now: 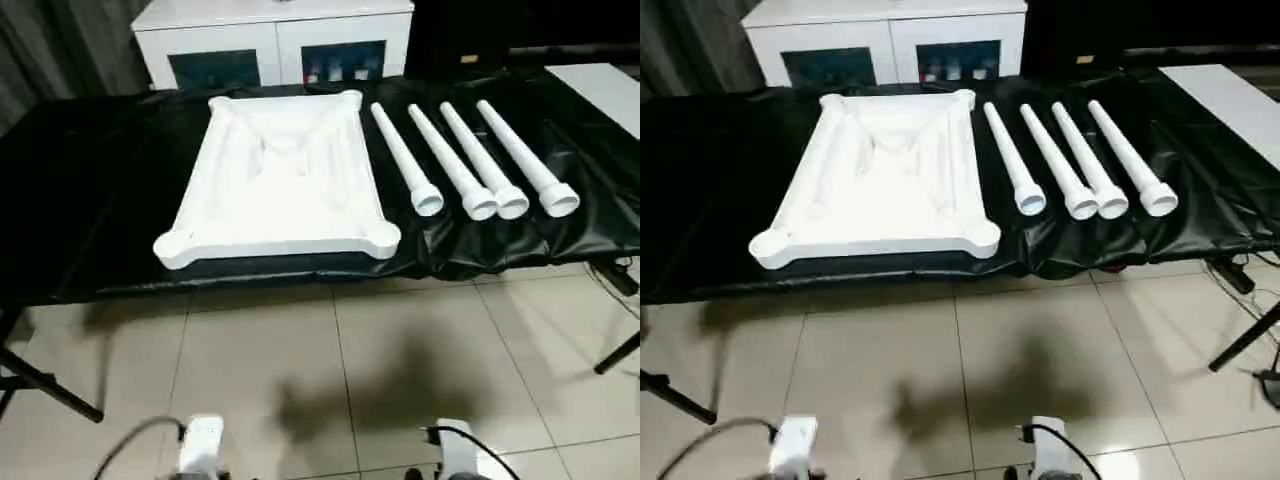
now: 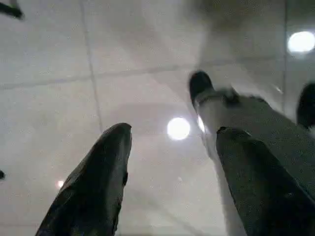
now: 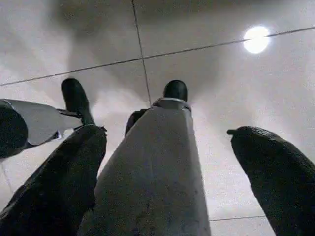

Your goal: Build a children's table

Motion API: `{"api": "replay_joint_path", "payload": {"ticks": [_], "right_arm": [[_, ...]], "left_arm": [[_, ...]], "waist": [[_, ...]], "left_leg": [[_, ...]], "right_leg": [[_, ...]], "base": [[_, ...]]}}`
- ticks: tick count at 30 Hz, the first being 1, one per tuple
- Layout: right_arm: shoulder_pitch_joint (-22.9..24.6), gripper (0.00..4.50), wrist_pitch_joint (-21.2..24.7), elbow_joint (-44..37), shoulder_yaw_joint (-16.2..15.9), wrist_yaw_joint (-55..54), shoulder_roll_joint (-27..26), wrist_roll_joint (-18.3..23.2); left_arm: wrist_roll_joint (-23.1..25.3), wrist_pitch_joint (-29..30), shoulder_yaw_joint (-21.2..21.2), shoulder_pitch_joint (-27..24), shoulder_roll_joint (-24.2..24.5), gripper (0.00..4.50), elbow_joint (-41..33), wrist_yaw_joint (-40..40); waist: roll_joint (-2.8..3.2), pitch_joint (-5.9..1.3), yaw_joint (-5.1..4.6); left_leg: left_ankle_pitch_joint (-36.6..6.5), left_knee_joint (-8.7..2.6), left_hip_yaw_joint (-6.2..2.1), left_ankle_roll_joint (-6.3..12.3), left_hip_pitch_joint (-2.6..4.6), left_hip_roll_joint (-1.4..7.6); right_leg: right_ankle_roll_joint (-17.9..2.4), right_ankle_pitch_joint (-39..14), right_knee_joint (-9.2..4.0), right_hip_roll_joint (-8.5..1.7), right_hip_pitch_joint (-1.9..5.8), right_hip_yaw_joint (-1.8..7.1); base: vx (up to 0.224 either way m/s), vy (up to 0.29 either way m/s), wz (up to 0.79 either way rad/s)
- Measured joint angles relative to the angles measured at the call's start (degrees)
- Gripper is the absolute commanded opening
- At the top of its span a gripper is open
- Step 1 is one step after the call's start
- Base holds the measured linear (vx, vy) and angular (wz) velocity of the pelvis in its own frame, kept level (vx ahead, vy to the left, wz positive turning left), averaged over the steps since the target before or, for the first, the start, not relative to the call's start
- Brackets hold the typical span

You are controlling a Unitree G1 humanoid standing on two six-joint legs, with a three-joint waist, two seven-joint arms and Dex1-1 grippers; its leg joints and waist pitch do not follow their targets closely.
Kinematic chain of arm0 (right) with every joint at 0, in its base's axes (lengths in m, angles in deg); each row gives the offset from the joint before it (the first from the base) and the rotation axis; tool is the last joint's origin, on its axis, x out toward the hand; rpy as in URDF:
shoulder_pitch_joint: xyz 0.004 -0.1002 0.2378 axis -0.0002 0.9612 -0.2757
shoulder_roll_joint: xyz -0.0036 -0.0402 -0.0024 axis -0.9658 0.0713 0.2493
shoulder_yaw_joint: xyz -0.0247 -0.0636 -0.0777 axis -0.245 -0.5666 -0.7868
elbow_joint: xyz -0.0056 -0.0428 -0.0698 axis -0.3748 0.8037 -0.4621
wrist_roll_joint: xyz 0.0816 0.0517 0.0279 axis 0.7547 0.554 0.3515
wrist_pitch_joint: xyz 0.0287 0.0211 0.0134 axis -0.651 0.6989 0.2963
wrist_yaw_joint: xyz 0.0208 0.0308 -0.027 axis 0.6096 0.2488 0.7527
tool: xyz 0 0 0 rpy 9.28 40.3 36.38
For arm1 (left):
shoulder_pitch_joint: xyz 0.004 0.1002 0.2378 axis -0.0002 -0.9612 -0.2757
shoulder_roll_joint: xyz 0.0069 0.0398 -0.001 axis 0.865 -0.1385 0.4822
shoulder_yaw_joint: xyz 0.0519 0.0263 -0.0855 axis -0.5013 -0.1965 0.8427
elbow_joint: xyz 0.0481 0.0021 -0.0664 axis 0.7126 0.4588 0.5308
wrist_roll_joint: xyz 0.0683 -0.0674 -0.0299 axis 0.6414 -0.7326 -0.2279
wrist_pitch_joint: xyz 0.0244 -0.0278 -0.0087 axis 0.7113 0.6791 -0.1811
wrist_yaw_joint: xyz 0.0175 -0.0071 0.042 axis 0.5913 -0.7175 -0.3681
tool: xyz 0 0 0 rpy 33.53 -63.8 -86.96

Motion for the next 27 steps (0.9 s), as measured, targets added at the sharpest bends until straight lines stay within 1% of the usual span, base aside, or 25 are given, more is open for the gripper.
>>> {"api": "replay_joint_path", "payload": {"ticks": [6,7,8,9,10,11,12,13,14,15,17,19,21,22,23,24,26,27], "right_arm": [[0.0,4.50,-2.2,1.0,0.1,-0.9,-0.2,-1.8],[-0.1,4.50,-3.3,1.3,0.1,-1.2,-0.1,-2.1],[-0.1,4.50,-4.1,1.4,0.1,-1.3,0.0,-2.5],[-0.3,4.50,-5.2,1.6,-0.1,-1.3,0.2,-3.1],[-1.2,4.50,-6.9,1.8,-0.4,-1.2,0.4,-3.9],[-2.2,4.50,-7.9,1.8,-0.9,-1.0,0.7,-4.3],[-3.3,4.50,-8.8,1.6,-1.6,-0.5,1.1,-5.1],[-5.2,4.50,-9.8,1.0,-2.6,0.8,1.7,-6.0],[-6.4,4.50,-10.4,0.1,-3.2,1.5,1.9,-6.4],[-7.5,4.50,-11.2,-1.3,-4.5,3.2,2.1,-7.2],[-8.7,4.50,-13.0,-5.6,-7.0,6.9,2.2,-8.8],[-7.9,4.50,-16.8,-12.2,-11.3,12.0,2.6,-11.4],[-7.1,4.50,-19.1,-16.3,-13.0,15.1,2.7,-12.2],[-5.9,4.50,-19.8,-19.5,-13.6,17.3,3.1,-12.1],[-4.1,4.50,-19.6,-24.2,-14.5,20.9,3.8,-11.2],[-2.6,4.50,-19.1,-27.9,-15.0,23.6,4.6,-10.2],[1.3,4.50,-16.3,-40.0,-16.8,30.3,7.5,-7.0],[2.5,4.50,-14.7,-45.2,-17.5,32.9,9.1,-5.3]], "left_arm": [[-0.4,-4.2,2.1,-0.1,-1.3,3.13,1.6,0.6],[-0.8,-5.2,2.9,-0.1,-1.3,3.31,1.8,0.6],[-1.0,-6.1,3.3,0.0,-1.2,3.31,1.8,0.6],[-1.5,-7.1,3.6,0.2,-0.9,3.42,1.7,1.1],[-2.1,-9.0,4.0,0.6,-0.3,3.51,1.4,2.4],[-2.3,-10.0,4.1,1.2,0.1,3.69,0.9,3.2],[-2.3,-11.1,4.1,1.7,0.5,3.78,0.0,4.2],[-2.1,-12.6,3.4,2.4,1.1,3.78,-1.6,5.6],[-1.8,-13.6,3.0,3.0,1.3,3.91,-2.4,6.3],[-1.3,-15.0,2.3,3.1,1.7,3.91,-3.6,7.6],[0.1,-18.7,0.6,3.1,2.3,4.20,-6.3,10.6],[0.6,-23.4,-1.1,1.2,3.9,4.28,-11.4,15.8],[0.5,-25.6,-1.7,0.2,5.3,4.44,-15.3,19.2],[0.4,-26.3,-2.0,-0.9,6.0,4.44,-18.2,20.7],[-0.3,-26.6,-2.5,-3.0,7.2,4.44,-22.8,23.1],[-1.0,-26.4,-2.6,-4.6,8.2,4.44,-26.2,24.8],[-3.3,-25.0,-2.7,-9.2,10.4,4.44,-36.1,28.8],[-4.5,-23.8,-2.7,-11.0,11.4,4.44,-40.2,30.5]], "waist": [[-0.34,0.01,0.03],[-0.42,0.05,0.03],[-0.43,0.06,0.02],[-0.48,0.09,0.01],[-0.57,0.18,-0.01],[-0.67,0.22,0.01],[-0.73,0.26,0.00],[-0.76,0.28,-0.04],[-0.78,0.26,-0.04],[-0.82,0.27,-0.09],[-0.91,0.25,0.00],[-1.06,0.25,0.12],[-1.12,0.21,0.36],[-1.12,0.21,0.52],[-1.11,0.21,0.96],[-1.11,0.21,1.18],[-1.09,0.23,1.54],[-1.09,0.22,1.70]], "left_leg": [[0.0,0.00,0.03,0.01,-0.14,-0.02],[0.0,0.00,0.03,0.01,-0.17,-0.01],[0.0,0.00,0.03,0.01,-0.21,-0.01],[0.0,0.00,0.03,0.01,-0.20,-0.01],[0.0,0.00,0.04,0.02,-0.26,-0.01],[0.0,0.00,0.05,0.02,-0.25,-0.01],[0.0,0.01,0.05,0.02,-0.25,-0.01],[0.0,0.01,0.05,0.01,-0.24,-0.01],[0.0,0.01,0.05,0.01,-0.20,-0.01],[0.0,0.01,0.05,0.01,-0.19,0.00],[0.0,0.01,0.05,0.02,-0.22,0.05],[0.1,0.01,0.06,0.21,-0.39,0.08],[0.3,0.04,0.11,0.61,-0.59,0.08],[0.2,0.10,0.13,0.72,-0.72,0.09],[0.1,0.23,0.16,0.91,-0.82,0.10],[0.0,0.32,0.19,1.02,-0.90,0.11],[0.0,0.55,0.20,1.17,-1.23,0.13],[-0.1,0.64,0.20,1.20,-1.22,0.13]], "right_leg": [[0.0,0.0,-0.08,0.00,-0.10,0.03],[0.0,0.0,-0.08,0.00,-0.15,0.02],[0.0,0.0,-0.08,0.00,-0.18,0.02],[0.0,0.0,-0.07,0.00,-0.18,0.02],[0.0,0.0,-0.02,0.00,-0.27,0.03],[0.0,0.0,0.04,0.00,-0.29,0.03],[0.0,0.0,0.09,-0.01,-0.30,0.03],[-0.1,0.1,0.10,-0.01,-0.32,0.03],[-0.1,0.1,0.12,-0.01,-0.30,0.03],[-0.1,0.1,0.15,-0.01,-0.31,0.04],[-0.1,0.1,0.16,0.00,-0.34,0.00],[0.0,0.0,0.18,0.04,-0.51,-0.01],[0.0,0.0,0.21,0.04,-0.74,-0.01],[0.0,0.0,0.21,0.03,-0.82,-0.02],[0.0,0.0,0.21,0.02,-0.88,-0.01],[0.0,0.0,0.22,0.02,-0.91,-0.02],[0.0,0.0,0.24,0.00,-1.08,-0.02],[0.0,0.0,0.27,-0.01,-1.05,-0.01]], "base": [[0.000,0.000,0.00],[0.000,0.000,0.00],[0.000,0.000,0.00],[0.000,0.000,0.00],[0.000,0.000,0.00],[0.000,0.000,0.00],[0.000,0.000,0.00],[0.000,0.000,0.00],[0.000,0.000,0.00],[0.000,0.000,0.00],[0.000,0.000,0.00],[0.000,0.000,0.00],[0.000,0.000,0.00],[0.000,0.000,0.00],[0.000,0.000,0.00],[0.000,0.000,0.00],[0.000,0.000,0.00],[0.000,0.000,0.00]]}}
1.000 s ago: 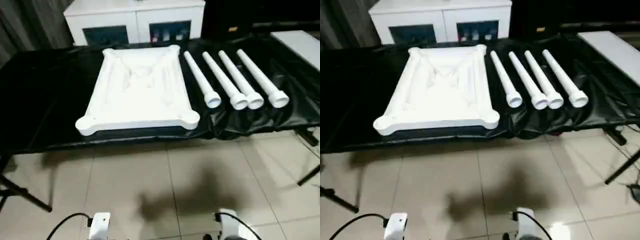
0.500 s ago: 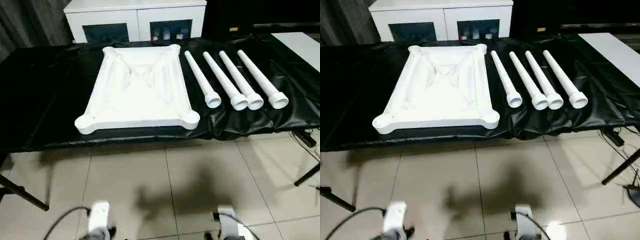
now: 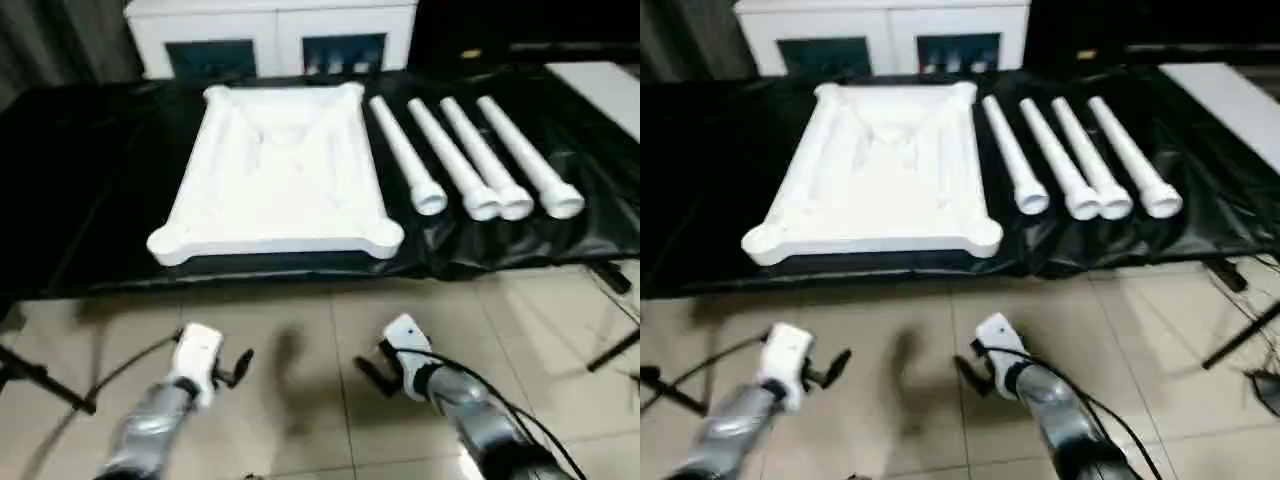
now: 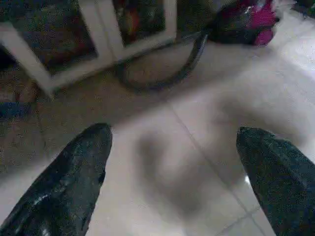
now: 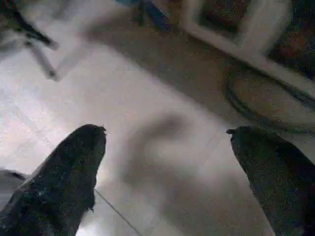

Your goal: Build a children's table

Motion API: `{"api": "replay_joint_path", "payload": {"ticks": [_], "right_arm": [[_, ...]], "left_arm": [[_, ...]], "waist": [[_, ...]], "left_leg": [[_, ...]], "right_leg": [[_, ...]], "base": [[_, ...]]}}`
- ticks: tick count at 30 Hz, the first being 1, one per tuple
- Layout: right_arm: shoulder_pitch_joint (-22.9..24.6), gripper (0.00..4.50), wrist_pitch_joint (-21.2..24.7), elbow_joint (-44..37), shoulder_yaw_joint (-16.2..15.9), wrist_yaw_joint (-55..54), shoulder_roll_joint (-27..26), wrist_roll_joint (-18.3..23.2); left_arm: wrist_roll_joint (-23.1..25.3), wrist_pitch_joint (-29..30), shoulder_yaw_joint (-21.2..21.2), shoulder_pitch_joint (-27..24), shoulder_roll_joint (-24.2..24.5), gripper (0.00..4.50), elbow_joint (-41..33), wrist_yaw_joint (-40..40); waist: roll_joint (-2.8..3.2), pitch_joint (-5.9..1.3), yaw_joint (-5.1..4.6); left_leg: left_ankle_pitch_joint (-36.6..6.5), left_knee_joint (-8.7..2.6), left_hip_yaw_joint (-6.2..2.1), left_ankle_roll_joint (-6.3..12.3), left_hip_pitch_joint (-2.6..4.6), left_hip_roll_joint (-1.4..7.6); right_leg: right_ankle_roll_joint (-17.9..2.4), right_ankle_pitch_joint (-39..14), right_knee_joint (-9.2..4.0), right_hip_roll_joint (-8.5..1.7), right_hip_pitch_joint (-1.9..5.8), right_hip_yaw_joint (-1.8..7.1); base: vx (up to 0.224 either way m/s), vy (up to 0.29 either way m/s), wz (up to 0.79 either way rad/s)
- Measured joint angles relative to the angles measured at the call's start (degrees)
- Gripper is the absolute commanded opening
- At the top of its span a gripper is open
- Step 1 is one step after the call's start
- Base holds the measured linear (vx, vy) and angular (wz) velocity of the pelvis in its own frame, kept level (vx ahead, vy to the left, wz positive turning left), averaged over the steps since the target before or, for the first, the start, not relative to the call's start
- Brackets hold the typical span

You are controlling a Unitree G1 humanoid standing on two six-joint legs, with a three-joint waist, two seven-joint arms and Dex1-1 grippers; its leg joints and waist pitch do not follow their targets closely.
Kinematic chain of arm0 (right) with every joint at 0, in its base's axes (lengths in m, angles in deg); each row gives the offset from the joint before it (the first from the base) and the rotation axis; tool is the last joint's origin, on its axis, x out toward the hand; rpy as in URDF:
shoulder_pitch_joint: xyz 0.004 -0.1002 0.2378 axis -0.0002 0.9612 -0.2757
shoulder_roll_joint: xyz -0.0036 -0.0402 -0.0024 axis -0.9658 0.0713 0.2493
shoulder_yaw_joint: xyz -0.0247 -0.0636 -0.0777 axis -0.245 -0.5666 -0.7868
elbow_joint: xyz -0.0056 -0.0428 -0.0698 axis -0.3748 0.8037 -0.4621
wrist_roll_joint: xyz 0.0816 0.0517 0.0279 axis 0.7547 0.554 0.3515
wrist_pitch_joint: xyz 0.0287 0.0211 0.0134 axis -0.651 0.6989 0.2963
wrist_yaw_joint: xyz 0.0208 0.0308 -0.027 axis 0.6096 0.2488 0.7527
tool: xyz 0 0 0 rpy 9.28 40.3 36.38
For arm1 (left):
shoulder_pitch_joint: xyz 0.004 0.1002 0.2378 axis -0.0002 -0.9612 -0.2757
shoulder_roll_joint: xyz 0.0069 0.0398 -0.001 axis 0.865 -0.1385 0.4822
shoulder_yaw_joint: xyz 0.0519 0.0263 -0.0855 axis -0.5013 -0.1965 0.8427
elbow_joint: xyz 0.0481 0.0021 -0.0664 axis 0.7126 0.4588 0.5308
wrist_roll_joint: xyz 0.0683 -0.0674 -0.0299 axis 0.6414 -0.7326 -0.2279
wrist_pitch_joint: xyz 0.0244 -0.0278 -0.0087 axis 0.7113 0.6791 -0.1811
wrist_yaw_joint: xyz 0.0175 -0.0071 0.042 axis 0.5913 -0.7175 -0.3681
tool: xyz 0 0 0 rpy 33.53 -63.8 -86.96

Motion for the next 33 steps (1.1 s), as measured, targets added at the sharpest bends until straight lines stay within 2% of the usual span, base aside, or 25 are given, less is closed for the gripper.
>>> {"api": "replay_joint_path", "payload": {"ticks": [1,3,6,8,11,13,15,16,17,20,23,26,28,33], "right_arm": [[2.1,4.50,2.9,-9.2,-0.7,3.7,2.5,2.7],[3.3,4.50,6.8,-19.4,-0.6,6.9,4.8,6.6],[3.2,4.50,12.2,-30.2,0.1,8.5,5.7,12.5],[2.5,4.50,18.0,-38.9,2.6,6.9,4.8,18.3],[-2.9,4.50,22.2,-43.2,8.7,-0.2,1.5,21.7],[-5.3,4.50,23.6,-44.3,12.3,-4.9,0.7,21.4],[-7.4,4.50,24.6,-43.4,14.9,-11.6,-0.6,15.7],[-8.2,4.50,25.4,-42.7,16.2,-15.0,-0.9,13.3],[-8.5,4.50,26.0,-42.3,17.1,-17.0,-1.2,12.5],[-8.4,4.50,27.9,-41.0,18.0,-24.7,-1.2,10.9],[-6.5,4.50,31.5,-38.5,20.0,-29.2,-1.2,10.4],[-3.2,4.50,32.9,-37.5,20.5,-27.6,-1.7,10.5],[-1.3,4.50,32.9,-36.8,19.6,-25.5,-1.7,10.4],[-1.0,4.50,33.1,-36.4,17.1,-24.8,-0.8,10.4]], "left_arm": [[-2.1,2.0,0.0,-3.4,1.4,4.44,-7.8,2.2],[-4.5,4.6,0.1,-6.6,2.8,4.44,-16.8,3.9],[-6.5,7.2,0.3,-7.6,2.7,4.44,-26.5,3.1],[-8.7,11.1,2.8,-6.7,1.0,4.44,-35.9,-1.7],[-8.6,14.4,5.9,-3.0,-0.5,4.44,-42.6,-7.7],[-7.3,16.2,6.5,-1.7,-2.4,4.44,-45.0,-11.4],[-4.7,18.0,7.2,0.1,-6.0,4.44,-45.1,-16.9],[-2.3,18.0,7.1,1.4,-8.0,4.44,-45.1,-20.3],[-0.6,18.3,7.2,2.5,-9.0,4.44,-45.1,-22.8],[-0.3,23.6,7.1,3.4,-10.4,4.44,-46.6,-27.7],[-1.5,26.0,5.8,1.3,-10.2,4.44,-47.3,-26.7],[0.7,26.3,4.6,-0.9,-9.8,4.44,-47.4,-26.1],[3.5,26.1,3.1,-1.2,-10.2,4.44,-47.4,-26.2],[4.2,27.6,1.3,-1.4,-10.3,4.44,-47.7,-27.0]], "waist": [[0.09,0.07,0.25],[0.15,0.10,0.48],[0.14,0.14,0.96],[0.05,0.55,1.07],[-0.04,0.61,0.76],[-0.12,0.56,0.41],[-0.18,0.60,0.01],[-0.28,0.58,-0.20],[-0.33,0.55,-0.34],[-0.22,0.46,-0.77],[-0.26,0.45,-1.05],[-0.35,0.48,-1.08],[-0.54,0.51,-0.84],[-0.57,0.51,-0.70]], "left_leg": [[0.0,0.12,0.00,0.06,-0.04,0.01],[-0.1,0.12,0.02,-0.10,0.13,0.01],[-0.2,-0.05,0.16,-0.44,0.67,0.01],[0.0,-0.41,0.23,-0.68,1.12,-0.06],[0.2,-0.59,0.22,-0.98,1.31,-0.06],[0.2,-0.62,0.22,-1.06,1.38,-0.07],[0.3,-0.62,0.22,-1.18,1.30,-0.11],[0.5,-0.62,0.22,-1.39,1.04,-0.11],[0.5,-0.62,0.22,-1.41,0.95,-0.11],[0.5,-0.60,0.11,-1.39,0.93,-0.12],[0.5,-0.59,-0.09,-1.30,0.81,-0.11],[0.5,-0.59,-0.09,-0.77,0.56,-0.01],[0.5,-0.56,-0.11,-0.75,0.46,0.02],[0.5,-0.33,-0.05,-0.82,0.61,0.01]], "right_leg": [[0.0,0.0,0.01,0.00,0.02,0.01],[0.0,0.0,0.02,0.00,0.16,0.06],[-0.1,0.1,0.09,0.01,0.50,0.21],[0.0,0.1,0.07,0.02,0.73,0.41],[0.4,0.2,0.08,0.07,0.67,0.46],[0.5,0.3,0.06,0.10,0.68,0.51],[0.7,0.4,0.07,0.13,0.60,0.62],[0.8,0.6,0.06,0.13,0.42,0.65],[0.9,0.8,0.04,0.15,0.33,0.71],[0.8,0.9,-0.03,0.37,0.20,0.94],[0.8,0.8,-0.12,0.65,0.04,1.16],[0.7,0.7,-0.08,0.78,-0.25,1.21],[0.7,0.7,-0.06,0.80,-0.33,1.21],[0.6,0.7,-0.03,0.80,-0.16,1.36]], "base": [[0.000,0.000,0.00],[0.000,0.000,0.00],[-0.018,-0.004,0.01],[-0.055,-0.013,0.01],[-0.053,-0.016,-0.04],[0.000,0.000,0.00],[0.000,0.000,0.00],[0.000,0.000,0.00],[0.000,0.000,0.00],[0.000,0.000,0.00],[0.054,0.002,-0.09],[0.000,0.000,0.00],[0.000,0.000,0.00],[0.000,0.000,0.00]]}}
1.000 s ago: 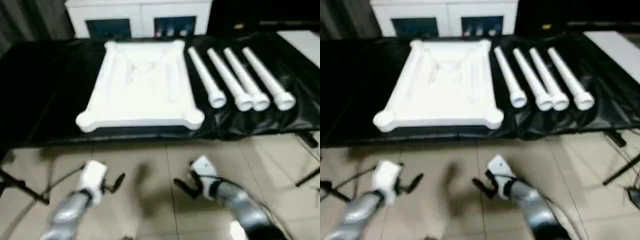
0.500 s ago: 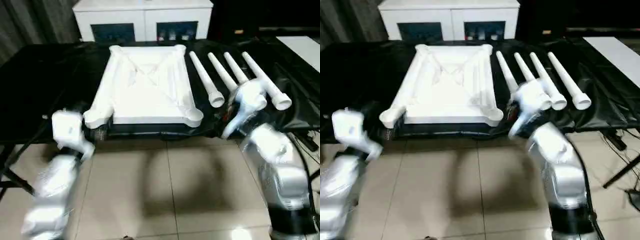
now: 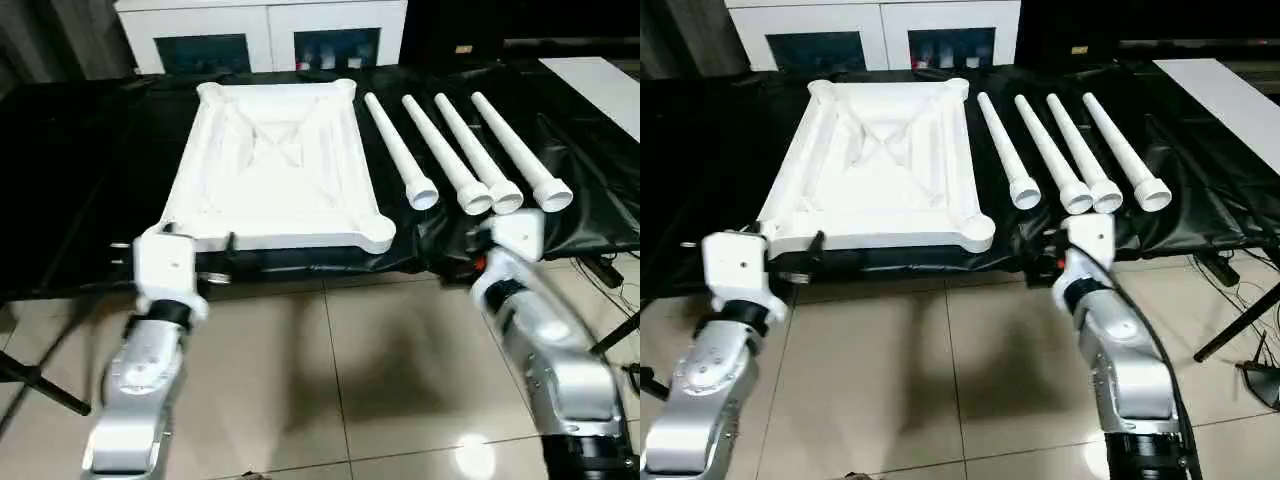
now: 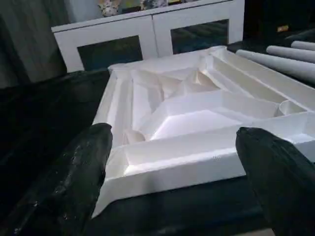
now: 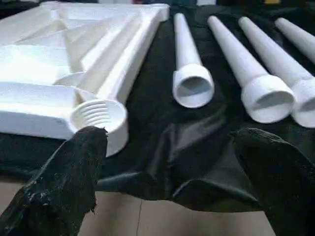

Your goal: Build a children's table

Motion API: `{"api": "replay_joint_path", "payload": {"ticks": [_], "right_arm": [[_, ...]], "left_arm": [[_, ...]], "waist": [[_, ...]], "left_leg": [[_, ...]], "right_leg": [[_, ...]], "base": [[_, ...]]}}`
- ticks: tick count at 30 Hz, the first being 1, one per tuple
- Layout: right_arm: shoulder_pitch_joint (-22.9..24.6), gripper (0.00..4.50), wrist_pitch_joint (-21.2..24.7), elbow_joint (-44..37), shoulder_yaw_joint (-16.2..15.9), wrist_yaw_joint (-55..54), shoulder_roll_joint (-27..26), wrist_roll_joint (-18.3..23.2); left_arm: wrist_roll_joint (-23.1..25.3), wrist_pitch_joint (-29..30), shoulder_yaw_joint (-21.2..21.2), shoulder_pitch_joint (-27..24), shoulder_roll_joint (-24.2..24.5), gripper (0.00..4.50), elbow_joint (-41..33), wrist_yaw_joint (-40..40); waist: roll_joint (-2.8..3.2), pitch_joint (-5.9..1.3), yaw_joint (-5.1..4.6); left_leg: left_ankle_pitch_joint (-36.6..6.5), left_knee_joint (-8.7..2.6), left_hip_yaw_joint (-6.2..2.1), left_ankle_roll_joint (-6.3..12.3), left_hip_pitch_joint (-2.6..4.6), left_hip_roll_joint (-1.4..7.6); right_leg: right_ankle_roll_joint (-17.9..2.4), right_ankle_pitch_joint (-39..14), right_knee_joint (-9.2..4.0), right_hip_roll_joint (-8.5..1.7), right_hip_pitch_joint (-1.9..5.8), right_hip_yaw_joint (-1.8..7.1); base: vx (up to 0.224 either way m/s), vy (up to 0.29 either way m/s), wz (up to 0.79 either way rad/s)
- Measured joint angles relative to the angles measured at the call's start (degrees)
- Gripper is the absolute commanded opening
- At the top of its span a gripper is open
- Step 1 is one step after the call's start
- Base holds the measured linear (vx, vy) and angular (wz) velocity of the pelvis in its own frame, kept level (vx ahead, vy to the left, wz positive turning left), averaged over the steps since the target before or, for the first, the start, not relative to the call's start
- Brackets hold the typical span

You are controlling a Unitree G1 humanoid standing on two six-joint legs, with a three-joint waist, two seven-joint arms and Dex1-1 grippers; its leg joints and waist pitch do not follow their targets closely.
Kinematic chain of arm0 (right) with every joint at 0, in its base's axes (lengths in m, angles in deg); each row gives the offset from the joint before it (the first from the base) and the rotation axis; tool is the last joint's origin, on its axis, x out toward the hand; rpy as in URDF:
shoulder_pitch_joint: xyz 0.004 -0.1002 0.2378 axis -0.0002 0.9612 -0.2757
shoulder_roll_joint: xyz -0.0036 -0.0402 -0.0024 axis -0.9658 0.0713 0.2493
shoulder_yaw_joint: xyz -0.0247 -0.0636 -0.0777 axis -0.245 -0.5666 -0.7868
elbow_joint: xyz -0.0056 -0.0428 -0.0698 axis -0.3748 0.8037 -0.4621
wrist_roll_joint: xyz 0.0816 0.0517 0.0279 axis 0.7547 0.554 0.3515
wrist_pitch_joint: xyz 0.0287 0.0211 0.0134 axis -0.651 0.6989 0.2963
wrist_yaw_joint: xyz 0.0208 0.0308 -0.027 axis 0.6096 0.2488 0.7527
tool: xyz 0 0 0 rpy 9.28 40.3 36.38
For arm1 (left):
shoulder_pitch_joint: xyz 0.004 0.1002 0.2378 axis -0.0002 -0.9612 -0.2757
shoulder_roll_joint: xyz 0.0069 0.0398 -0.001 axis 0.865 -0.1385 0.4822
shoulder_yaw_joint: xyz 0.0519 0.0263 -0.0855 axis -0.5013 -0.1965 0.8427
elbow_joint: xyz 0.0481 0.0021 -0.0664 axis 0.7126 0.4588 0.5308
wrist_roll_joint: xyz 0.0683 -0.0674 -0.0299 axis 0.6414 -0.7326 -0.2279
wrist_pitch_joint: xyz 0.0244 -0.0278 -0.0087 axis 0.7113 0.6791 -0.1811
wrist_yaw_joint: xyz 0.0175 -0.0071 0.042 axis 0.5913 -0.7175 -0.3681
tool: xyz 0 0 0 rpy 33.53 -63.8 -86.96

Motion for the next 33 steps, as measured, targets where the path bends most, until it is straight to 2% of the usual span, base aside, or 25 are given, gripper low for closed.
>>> {"api": "replay_joint_path", "payload": {"ticks": [3,6,9,10,12,13,16,18,21,24,27,28,31,33], "right_arm": [[0.1,4.50,0.1,-0.8,-1.1,0.0,-0.3,-0.5],[1.1,4.50,-0.3,-2.9,-2.5,-0.7,-0.1,-3.2],[1.5,4.50,-1.0,-2.9,-3.5,-2.0,0.5,-5.6],[1.3,4.50,-2.0,-2.8,-3.4,-2.6,0.6,-5.9],[0.3,4.50,-3.0,-1.5,-3.9,-3.3,1.5,-6.9],[-0.7,4.50,-3.0,-0.4,-3.9,-3.4,1.8,-6.9],[-1.0,4.50,-4.0,0.2,-1.8,-0.8,0.6,-4.0],[-1.0,4.50,-4.0,0.3,-1.8,-0.2,0.7,-3.7],[-0.7,4.50,-4.1,0.3,-1.5,0.0,1.4,-3.7],[0.3,4.50,-4.8,0.3,-1.6,0.1,1.8,-3.7],[2.1,4.50,-5.2,-0.2,-1.5,0.0,1.4,-3.7],[2.7,4.50,-5.2,-0.3,-1.6,0.0,1.3,-3.7],[4.5,4.50,-5.2,-1.8,-2.0,0.0,0.7,-3.8],[5.5,4.50,-5.2,-3.2,-2.3,-0.2,0.0,-4.0]], "left_arm": [[0.1,0.5,-0.2,-0.1,-0.2,4.44,0.0,-0.1],[0.1,0.6,-0.1,-0.1,-0.6,4.44,0.0,0.1],[0.1,1.0,0.0,0.0,-0.8,4.44,0.0,0.1],[0.1,1.0,0.0,0.0,-0.8,4.44,0.0,0.1],[0.1,1.4,-0.1,0.2,-0.8,4.44,0.0,-0.1],[0.1,1.7,0.0,0.3,-0.9,4.44,-0.1,-0.3],[0.1,2.7,-0.2,0.4,-1.8,4.44,-0.7,-0.5],[0.1,3.0,-0.4,0.3,-2.1,4.44,-1.3,-0.5],[0.1,3.3,-1.0,0.4,-2.4,4.44,-1.3,-0.5],[0.2,3.4,-2.0,1.1,-2.4,4.44,-0.7,-0.3],[0.1,3.4,-2.3,1.3,-2.1,4.44,-0.3,0.7],[0.1,3.4,-2.2,1.5,-2.0,4.44,-0.1,0.9],[-0.4,3.5,-1.3,2.6,-2.0,4.44,1.0,0.9],[-0.6,3.5,-0.7,3.3,-1.9,4.44,1.3,0.9]], "waist": [[0.05,0.01,-0.07],[0.07,0.04,-0.04],[0.07,0.36,-0.70],[0.08,0.44,-1.14],[-0.02,0.48,-1.67],[-0.05,0.44,-2.02],[-0.41,0.27,-3.00],[-0.33,0.22,-3.10],[0.51,-0.21,-2.92],[1.36,-0.72,-2.62],[1.76,-1.00,-2.70],[2.15,-1.15,-2.75],[2.72,-1.49,-2.88],[2.79,-1.54,-2.89]], "left_leg": [[0.0,0.00,0.02,-0.16,0.21,-0.04],[-0.1,-0.08,0.01,-0.22,0.70,-0.06],[-0.4,-0.48,0.00,-0.46,2.15,-0.11],[-0.5,-0.71,-0.09,-0.51,2.82,-0.12],[-0.7,-0.93,-0.33,-0.64,3.46,-0.13],[-0.8,-0.95,-0.65,-0.64,3.45,-0.15],[-1.3,-0.91,-0.72,-0.56,3.46,-0.24],[-1.6,-0.92,-0.68,-0.56,3.45,-0.26],[-2.2,-0.90,-0.65,-0.14,3.46,-0.27],[-3.2,-0.64,-0.98,0.38,3.72,-0.39],[-4.1,-0.47,-1.46,0.78,4.33,-0.66],[-4.5,-0.24,-1.67,0.87,4.35,-0.69],[-5.3,0.10,-2.01,2.23,4.35,-1.14],[-6.0,0.57,-2.49,3.37,4.37,-1.45]], "right_leg": [[0.0,0.2,-0.04,0.00,0.16,0.11],[0.5,-0.1,-0.11,0.00,0.56,0.13],[0.7,-0.2,-0.69,0.05,1.64,0.05],[0.7,-0.2,-1.17,0.08,2.27,-0.11],[0.7,-0.2,-1.79,0.08,2.96,-0.31],[0.7,-0.2,-2.10,0.08,3.41,-0.54],[0.6,-0.2,-2.15,0.08,3.46,-0.46],[0.2,-0.3,-2.14,0.09,3.49,-0.45],[-0.3,-1.1,-2.13,0.10,3.66,-0.56],[-0.3,-2.2,-2.13,0.08,4.34,-0.76],[-0.4,-3.3,-2.02,0.04,5.25,-0.80],[-0.4,-3.8,-1.95,0.06,5.42,-0.91],[0.0,-4.7,-1.53,0.02,5.56,-0.98],[0.6,-5.5,-1.01,-0.01,5.83,-0.79]], "base": [[0.000,0.000,0.00],[0.000,0.000,0.00],[0.000,0.000,0.00],[0.000,0.000,0.00],[0.021,0.008,-0.09],[0.060,0.019,-0.17],[0.066,0.010,-0.08],[0.081,0.000,0.00],[0.103,-0.001,0.03],[0.114,0.007,0.07],[0.124,0.003,0.09],[0.114,-0.005,0.10],[0.102,-0.009,0.08],[0.090,-0.017,0.09]]}}
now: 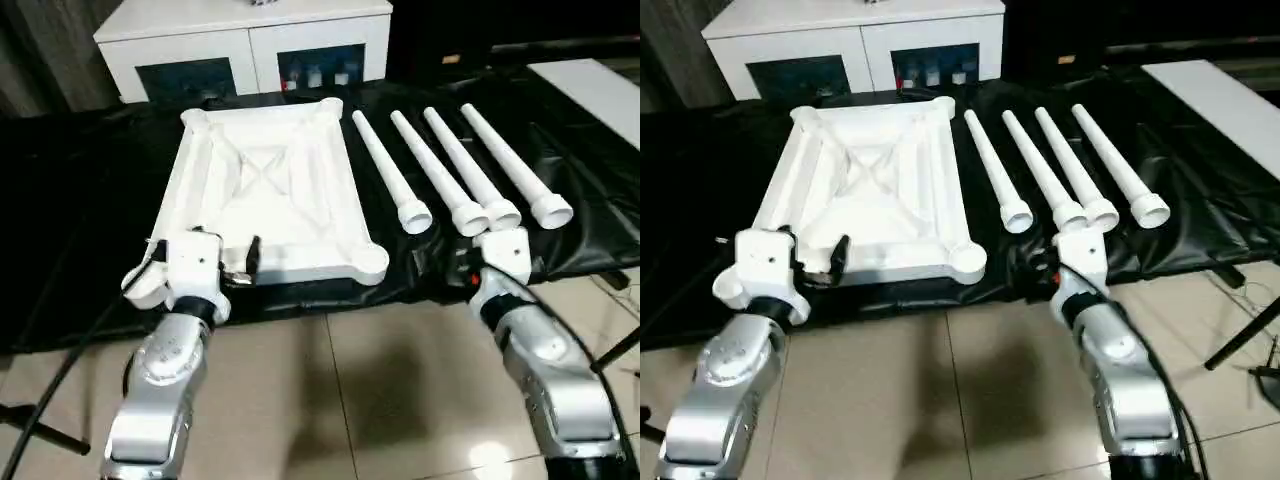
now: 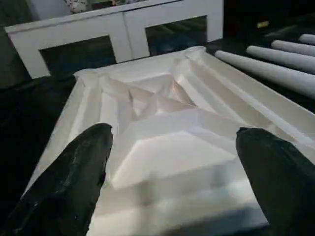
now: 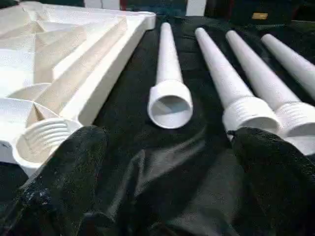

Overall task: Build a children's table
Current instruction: Move to table

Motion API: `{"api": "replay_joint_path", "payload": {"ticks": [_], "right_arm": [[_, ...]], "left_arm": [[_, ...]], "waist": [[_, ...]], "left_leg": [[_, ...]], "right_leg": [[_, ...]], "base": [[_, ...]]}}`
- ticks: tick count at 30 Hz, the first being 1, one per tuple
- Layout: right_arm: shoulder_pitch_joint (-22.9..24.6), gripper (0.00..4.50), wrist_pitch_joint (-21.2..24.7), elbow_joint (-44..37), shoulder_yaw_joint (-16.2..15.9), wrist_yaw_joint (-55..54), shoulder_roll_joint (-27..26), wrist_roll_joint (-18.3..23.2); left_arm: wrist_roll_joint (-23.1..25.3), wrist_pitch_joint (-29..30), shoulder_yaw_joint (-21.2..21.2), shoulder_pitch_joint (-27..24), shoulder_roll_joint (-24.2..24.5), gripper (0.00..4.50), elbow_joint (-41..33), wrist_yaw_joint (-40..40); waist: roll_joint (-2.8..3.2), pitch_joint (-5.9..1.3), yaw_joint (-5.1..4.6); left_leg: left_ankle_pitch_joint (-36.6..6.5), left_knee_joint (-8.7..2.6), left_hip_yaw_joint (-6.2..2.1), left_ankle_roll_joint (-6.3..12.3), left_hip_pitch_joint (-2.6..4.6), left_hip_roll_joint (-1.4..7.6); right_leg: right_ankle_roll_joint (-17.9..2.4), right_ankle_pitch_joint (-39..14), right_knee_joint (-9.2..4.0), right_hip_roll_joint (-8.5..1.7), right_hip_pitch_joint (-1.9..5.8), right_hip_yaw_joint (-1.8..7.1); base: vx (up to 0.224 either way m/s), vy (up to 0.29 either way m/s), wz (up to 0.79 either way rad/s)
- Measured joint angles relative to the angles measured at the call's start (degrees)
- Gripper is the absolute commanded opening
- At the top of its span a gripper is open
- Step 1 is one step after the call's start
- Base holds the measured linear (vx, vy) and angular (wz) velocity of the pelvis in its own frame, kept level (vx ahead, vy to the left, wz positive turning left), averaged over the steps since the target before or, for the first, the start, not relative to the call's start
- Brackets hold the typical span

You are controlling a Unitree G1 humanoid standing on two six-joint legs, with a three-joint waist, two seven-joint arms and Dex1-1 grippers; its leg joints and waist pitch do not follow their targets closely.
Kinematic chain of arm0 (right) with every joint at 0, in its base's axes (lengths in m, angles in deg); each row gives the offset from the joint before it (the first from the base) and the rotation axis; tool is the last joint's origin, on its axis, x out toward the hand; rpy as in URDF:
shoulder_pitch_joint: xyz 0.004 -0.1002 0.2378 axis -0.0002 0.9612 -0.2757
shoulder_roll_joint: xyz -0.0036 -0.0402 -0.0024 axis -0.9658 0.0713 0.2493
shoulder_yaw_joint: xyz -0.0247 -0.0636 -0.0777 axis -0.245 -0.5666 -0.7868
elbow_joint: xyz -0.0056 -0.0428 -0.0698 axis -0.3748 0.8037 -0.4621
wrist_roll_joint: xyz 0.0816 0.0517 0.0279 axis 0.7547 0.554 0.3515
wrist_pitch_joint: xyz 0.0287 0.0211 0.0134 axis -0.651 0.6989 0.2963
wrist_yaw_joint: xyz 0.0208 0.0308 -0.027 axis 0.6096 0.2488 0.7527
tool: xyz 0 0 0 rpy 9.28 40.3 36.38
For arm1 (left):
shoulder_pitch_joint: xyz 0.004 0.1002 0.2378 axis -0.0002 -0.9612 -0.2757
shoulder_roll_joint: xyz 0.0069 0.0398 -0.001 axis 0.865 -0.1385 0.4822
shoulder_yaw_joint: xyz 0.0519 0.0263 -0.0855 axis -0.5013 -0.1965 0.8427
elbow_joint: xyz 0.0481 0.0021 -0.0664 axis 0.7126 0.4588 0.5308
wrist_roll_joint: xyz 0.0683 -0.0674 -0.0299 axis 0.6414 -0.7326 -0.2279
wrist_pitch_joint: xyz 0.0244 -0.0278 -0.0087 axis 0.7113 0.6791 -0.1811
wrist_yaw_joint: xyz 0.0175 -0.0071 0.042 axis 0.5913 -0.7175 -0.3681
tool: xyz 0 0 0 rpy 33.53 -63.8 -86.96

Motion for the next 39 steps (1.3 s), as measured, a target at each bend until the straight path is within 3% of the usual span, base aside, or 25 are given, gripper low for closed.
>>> {"api": "replay_joint_path", "payload": {"ticks": [4,8,9,11,12,13,14,15,16,17,18,19,21,22,24,26,27,28,29,30,32,34,35,37,39], "right_arm": [[-0.3,4.50,0.0,-0.9,-1.2,-0.8,-0.9,-0.3],[-3.6,4.50,-0.2,3.2,0.4,-0.9,0.8,-0.7],[-5.5,4.50,-0.3,4.5,0.5,-0.9,1.0,-1.0],[-9.1,4.50,-0.9,5.0,-1.8,0.0,-0.2,-1.0],[-8.8,4.50,-1.2,4.9,-2.2,0.3,-0.2,-1.1],[-8.4,4.50,-1.2,5.0,-2.3,0.4,0.0,-1.1],[-7.9,4.50,-1.2,5.3,-2.0,0.4,1.0,-1.4],[-7.2,4.50,-1.1,5.7,-1.4,0.4,2.1,-1.7],[-6.9,4.50,-1.0,7.1,0.1,0.3,3.1,-2.0],[-7.1,4.50,-1.0,8.0,0.8,0.2,3.4,-2.3],[-7.3,4.50,-1.0,8.2,0.7,0.3,3.3,-2.3],[-7.9,4.50,-1.0,8.1,0.5,0.3,2.8,-2.3],[-10.0,4.50,-1.3,7.7,0.3,0.5,1.6,-1.9],[-10.3,4.50,-1.4,7.5,-0.7,0.9,0.1,-1.4],[-10.1,4.50,-1.4,7.1,-3.3,1.8,-0.9,-0.6],[-9.4,4.50,-1.6,7.1,-4.1,2.2,0.3,-1.1],[-8.8,4.50,-2.0,7.1,-4.3,2.4,1.0,-1.9],[-8.0,4.50,-2.2,7.2,-4.5,2.7,1.7,-2.6],[-7.7,4.50,-2.5,7.1,-4.6,2.9,2.1,-3.0],[-7.4,4.50,-2.6,7.3,-4.3,3.0,2.6,-3.0],[-7.3,4.50,-2.6,7.4,-3.4,3.8,1.8,-2.5],[-7.4,4.50,-2.5,6.8,-3.6,5.0,0.7,-1.2],[-7.6,4.50,-2.4,5.6,-3.8,5.4,0.7,-0.6],[-8.1,4.50,-2.2,4.1,-6.2,6.5,-0.5,0.3],[-7.4,4.50,-2.2,1.7,-6.7,8.1,0.0,1.9]], "left_arm": [[-1.7,0.0,2.2,1.6,-0.1,4.44,1.8,-0.1],[-2.0,0.0,1.8,3.0,-1.0,4.44,2.6,-0.5],[-1.9,0.0,2.5,2.5,-0.6,4.44,2.0,-0.8],[-1.8,0.6,5.0,0.8,-0.1,4.44,2.4,-1.7],[-1.8,0.9,5.2,0.2,-0.4,4.44,2.5,-2.0],[-1.8,1.0,5.1,0.2,-0.8,4.44,2.3,-2.1],[-1.9,1.0,4.3,0.8,-1.1,4.44,2.0,-2.1],[-1.9,1.2,3.4,1.5,-2.2,4.44,2.2,-2.1],[-2.0,1.3,0.7,1.8,-3.3,4.44,2.2,-1.7],[-2.0,1.2,-0.5,2.1,-3.1,4.44,2.1,-1.3],[-1.9,1.2,-0.6,2.2,-2.8,4.44,2.1,-1.1],[-1.9,1.1,-0.4,2.4,-2.2,4.44,2.0,-1.0],[-1.9,0.8,1.0,2.4,-1.4,4.44,2.0,-0.8],[-1.9,0.6,1.8,2.2,-0.8,4.44,2.3,-0.7],[-1.8,0.2,3.3,2.9,0.1,4.44,3.4,-0.6],[-1.8,0.2,3.4,2.7,0.1,4.44,4.2,-0.4],[-1.8,0.0,3.1,2.7,0.2,4.44,4.0,-0.1],[-1.8,-0.2,2.6,2.4,0.2,4.44,3.4,0.2],[-1.9,-0.2,2.0,2.2,0.3,4.44,2.8,0.6],[-1.9,-0.2,0.4,1.7,-0.3,4.44,2.6,1.2],[-2.4,-0.3,-1.2,0.2,0.0,4.44,1.6,2.9],[-3.6,-0.8,-0.8,0.0,1.1,4.44,0.9,4.9],[-4.2,-1.1,-0.7,0.0,2.3,4.44,0.4,6.3],[-4.3,-1.5,0.2,-0.8,5.5,4.44,0.8,9.2],[-5.0,-2.5,0.0,-1.1,8.2,4.44,1.5,13.3]], "waist": [[0.07,0.09,-0.59],[0.80,-0.14,0.79],[0.47,-0.19,0.85],[-1.09,-0.24,-0.25],[-1.52,-0.32,-0.54],[-2.40,-0.24,-1.16],[-4.40,0.05,-1.40],[-5.44,0.44,-1.74],[-5.03,0.39,-1.52],[-4.80,0.29,-1.17],[-4.55,0.29,-1.17],[-3.31,0.44,-0.69],[0.15,0.75,0.51],[1.82,0.70,0.72],[0.24,0.87,-0.22],[0.06,0.88,-1.30],[-0.71,0.85,-1.81],[-2.22,0.85,-2.82],[-4.05,0.84,-3.59],[-4.33,1.05,-3.58],[-3.15,0.81,-2.88],[-1.57,0.26,-0.93],[0.30,-0.20,-0.26],[0.37,-0.14,0.45],[-0.07,-0.18,1.47]], "left_leg": [[-1.8,1.26,-1.27,1.04,1.25,-0.77],[-2.2,3.42,-2.87,4.58,-0.91,-0.68],[-2.3,2.75,-3.55,2.04,0.22,-0.73],[-2.7,2.30,-4.73,-1.85,1.19,-1.36],[-3.1,2.04,-5.00,-2.42,2.06,-1.59],[-3.4,1.87,-4.98,-2.93,2.76,-1.98],[-3.9,1.92,-4.92,-2.47,3.10,-3.69],[-4.8,3.40,-5.26,0.06,2.84,-4.25],[-4.9,7.08,-5.47,5.29,0.98,-4.42],[-4.6,10.17,-5.29,5.44,-1.05,-4.91],[-4.1,10.93,-4.91,4.58,-3.00,-5.21],[-2.9,9.06,-4.05,2.47,-4.52,-4.92],[0.4,2.83,-3.87,-0.61,-4.09,-2.81],[3.0,3.33,-3.91,-1.01,-2.96,-1.54],[1.8,3.14,-3.95,-0.93,-2.07,-3.13],[0.8,2.98,-3.93,-0.28,-0.75,-3.67],[0.5,2.76,-4.85,0.06,-0.23,-4.80],[0.1,2.65,-6.51,0.29,0.17,-7.00],[-0.2,2.75,-6.97,0.23,0.01,-8.82],[-1.5,4.83,-6.64,3.17,-0.49,-8.58],[-2.2,9.81,-5.68,3.80,-3.27,-6.87],[0.4,6.19,-5.62,1.32,-4.73,-3.93],[4.4,2.46,-5.64,-0.43,-5.30,-1.77],[3.8,4.35,-6.06,-2.66,-5.36,-1.39],[3.8,3.84,-7.26,-2.73,-5.04,-3.01]], "right_leg": [[0.0,-2.8,2.51,-0.09,0.98,0.99],[0.0,-3.3,-0.08,3.36,4.64,3.77],[0.1,-3.7,0.69,3.48,4.14,3.34],[0.7,-4.5,10.04,1.50,-1.42,0.87],[1.5,-4.2,11.88,1.11,-3.84,0.71],[2.0,-3.7,11.72,0.51,-6.09,1.01],[0.0,0.5,7.70,-0.96,-7.28,1.79],[0.1,0.6,7.98,-0.63,-6.90,2.92],[-0.1,0.3,6.87,-0.47,-5.36,2.27],[-0.1,0.3,5.74,-0.59,-4.17,1.54],[-0.3,0.5,4.15,-0.71,-2.57,0.00],[-0.3,0.7,2.05,-0.91,-0.18,-2.79],[-0.7,0.3,0.45,0.31,2.57,-5.73],[-0.5,-0.4,0.37,1.12,3.92,-6.27],[-2.5,-2.3,5.79,1.36,1.71,-2.57],[-1.1,-1.7,9.49,1.42,-2.13,-1.42],[0.0,-1.1,9.67,1.19,-3.84,-0.70],[1.1,-0.2,6.82,0.56,-5.08,0.87],[0.9,3.7,4.36,-0.34,-4.49,2.57],[1.2,2.6,4.58,-0.55,-4.15,2.24],[0.3,2.1,2.57,-0.71,-1.99,1.46],[-0.1,1.5,1.61,-0.18,-0.31,1.15],[0.1,0.9,1.98,1.16,-0.35,0.28],[-0.1,0.4,6.03,0.82,-2.40,1.24],[1.5,2.6,4.48,-0.05,-3.96,3.00]], "base": [[0.083,-0.044,0.10],[0.098,-0.002,0.22],[0.116,-0.031,0.13],[0.135,-0.136,-0.18],[0.110,-0.138,-0.20],[0.093,-0.080,-0.07],[0.093,-0.080,-0.07],[0.104,-0.076,0.29],[0.132,-0.065,0.48],[0.132,-0.065,0.48],[0.140,-0.056,0.46],[0.107,-0.010,0.42],[0.127,0.033,0.25],[0.220,0.101,-0.12],[0.215,0.079,-0.02],[0.190,0.029,0.08],[0.180,0.008,0.06],[0.164,-0.043,0.33],[0.164,-0.043,0.33],[0.165,-0.081,0.56],[0.186,-0.057,0.46],[0.175,0.016,0.15],[0.150,0.022,0.08],[0.099,0.048,-0.02],[0.047,0.086,-0.03]]}}
